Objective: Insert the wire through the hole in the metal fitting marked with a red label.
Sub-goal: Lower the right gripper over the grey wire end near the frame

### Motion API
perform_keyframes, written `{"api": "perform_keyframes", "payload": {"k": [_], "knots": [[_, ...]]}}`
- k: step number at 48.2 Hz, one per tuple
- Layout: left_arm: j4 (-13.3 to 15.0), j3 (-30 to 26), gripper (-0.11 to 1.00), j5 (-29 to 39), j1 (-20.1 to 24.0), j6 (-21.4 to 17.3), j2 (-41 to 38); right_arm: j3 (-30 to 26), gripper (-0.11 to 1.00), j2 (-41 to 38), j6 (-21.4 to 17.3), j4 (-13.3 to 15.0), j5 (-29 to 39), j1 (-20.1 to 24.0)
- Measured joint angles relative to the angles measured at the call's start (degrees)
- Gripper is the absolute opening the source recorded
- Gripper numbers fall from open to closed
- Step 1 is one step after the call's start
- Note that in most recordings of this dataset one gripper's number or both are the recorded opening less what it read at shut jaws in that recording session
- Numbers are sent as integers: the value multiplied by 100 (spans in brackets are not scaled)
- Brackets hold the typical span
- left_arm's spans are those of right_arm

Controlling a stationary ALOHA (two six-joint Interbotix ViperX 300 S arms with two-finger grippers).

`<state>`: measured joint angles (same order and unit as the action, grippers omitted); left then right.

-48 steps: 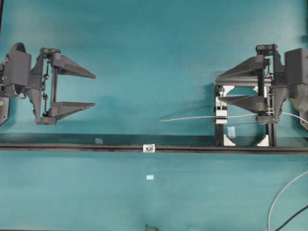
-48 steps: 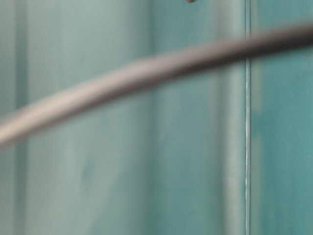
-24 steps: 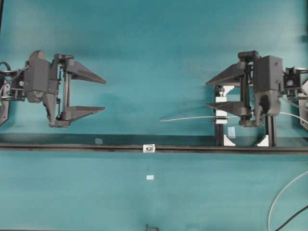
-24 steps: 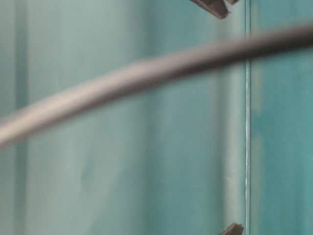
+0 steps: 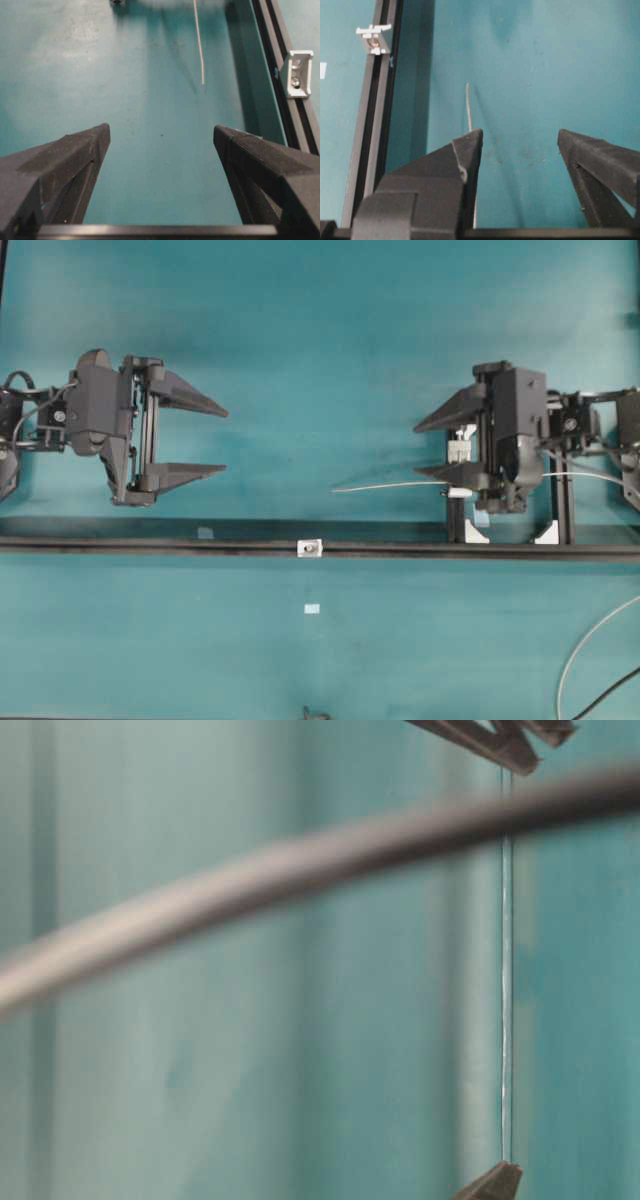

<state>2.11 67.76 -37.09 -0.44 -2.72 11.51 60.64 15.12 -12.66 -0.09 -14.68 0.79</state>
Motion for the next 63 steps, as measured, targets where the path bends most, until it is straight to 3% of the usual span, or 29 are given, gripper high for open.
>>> {"api": "perform_keyframes", "payload": {"k": [43, 63], "knots": [[-9, 18, 64, 0, 0, 26, 0, -554, 67, -1195, -352, -18, -132, 272], [0, 9, 64, 0, 0, 26, -9, -694, 56, -1529, -483, -18, -360, 352]]}}
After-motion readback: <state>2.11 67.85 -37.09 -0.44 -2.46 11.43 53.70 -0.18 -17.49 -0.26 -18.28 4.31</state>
